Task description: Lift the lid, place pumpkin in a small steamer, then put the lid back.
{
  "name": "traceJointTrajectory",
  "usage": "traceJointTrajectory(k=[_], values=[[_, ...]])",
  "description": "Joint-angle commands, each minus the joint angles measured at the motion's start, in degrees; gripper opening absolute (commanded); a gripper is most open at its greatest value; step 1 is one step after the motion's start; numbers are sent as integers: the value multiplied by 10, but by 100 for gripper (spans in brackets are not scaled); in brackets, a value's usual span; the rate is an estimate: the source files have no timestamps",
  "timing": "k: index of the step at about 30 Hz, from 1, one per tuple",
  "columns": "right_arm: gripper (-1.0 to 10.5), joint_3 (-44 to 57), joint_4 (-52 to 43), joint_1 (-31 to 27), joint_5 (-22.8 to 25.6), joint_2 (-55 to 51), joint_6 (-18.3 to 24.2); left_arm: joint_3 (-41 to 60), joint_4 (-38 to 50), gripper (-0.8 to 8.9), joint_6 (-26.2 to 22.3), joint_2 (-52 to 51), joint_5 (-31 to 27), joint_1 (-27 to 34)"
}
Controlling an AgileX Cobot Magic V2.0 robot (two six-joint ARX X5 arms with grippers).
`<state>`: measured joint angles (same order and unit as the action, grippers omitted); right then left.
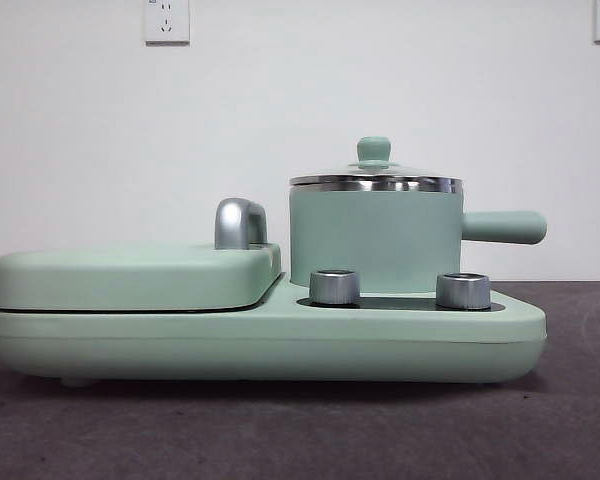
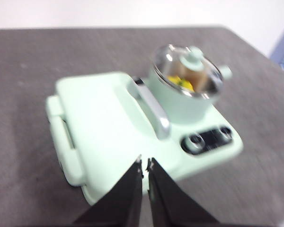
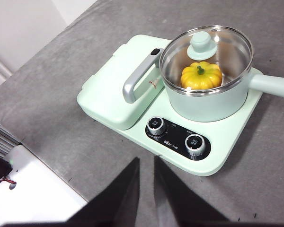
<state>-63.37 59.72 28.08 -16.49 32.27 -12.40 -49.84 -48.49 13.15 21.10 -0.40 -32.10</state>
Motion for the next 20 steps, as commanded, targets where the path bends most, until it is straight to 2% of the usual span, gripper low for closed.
traceJointTrajectory(k=[1, 5, 10, 15, 20], values=[[43, -6, -6, 3, 0, 1, -2, 69, 82, 20, -52, -24, -4, 68], [43, -6, -6, 3, 0, 1, -2, 214, 218, 20, -126, -90, 9, 189], [44, -6, -6, 3, 0, 1, -2, 377, 331, 20, -135, -163, 46, 293], [44, -6, -6, 3, 0, 1, -2, 454, 353, 20, -114, -210, 50, 319], [43, -6, -6, 3, 0, 1, -2, 475, 365, 20, -125, -209, 50, 319]])
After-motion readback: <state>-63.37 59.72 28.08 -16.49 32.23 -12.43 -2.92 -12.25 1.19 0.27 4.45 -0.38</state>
